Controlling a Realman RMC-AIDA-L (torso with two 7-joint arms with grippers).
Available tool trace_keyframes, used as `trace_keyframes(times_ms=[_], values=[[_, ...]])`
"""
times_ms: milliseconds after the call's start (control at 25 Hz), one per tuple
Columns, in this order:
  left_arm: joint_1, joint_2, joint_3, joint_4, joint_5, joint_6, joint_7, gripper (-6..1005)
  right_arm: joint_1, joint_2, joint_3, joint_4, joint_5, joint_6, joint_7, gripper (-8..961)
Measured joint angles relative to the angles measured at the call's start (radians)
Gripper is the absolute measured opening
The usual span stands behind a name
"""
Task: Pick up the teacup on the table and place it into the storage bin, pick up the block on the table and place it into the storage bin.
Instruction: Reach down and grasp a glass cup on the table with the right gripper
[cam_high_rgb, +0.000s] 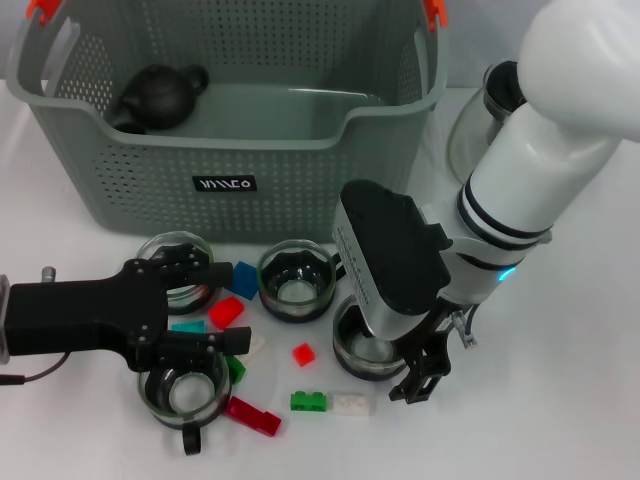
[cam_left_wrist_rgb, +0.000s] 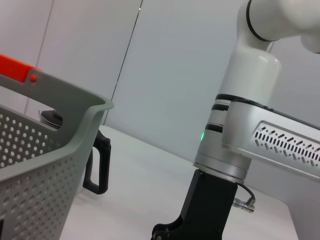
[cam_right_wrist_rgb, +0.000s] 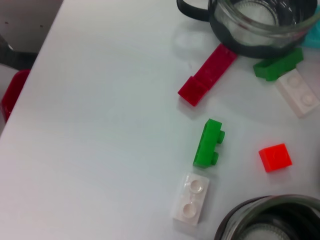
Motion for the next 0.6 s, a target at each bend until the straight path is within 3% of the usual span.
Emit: trace_keyframes(times_ms=[440, 600], values=[[0.000, 0.000, -0.001, 0.001, 0.000, -0.002, 0.002, 922, -0.010, -0.003, -0.006, -0.021, 0.024, 0.001, 0.001, 748], [0.000, 0.000, -0.002, 0.002, 0.000, -0.002, 0.002, 922, -0.010, -0.005, 0.001, -0.022, 0.024, -0.008, 0.003, 558]])
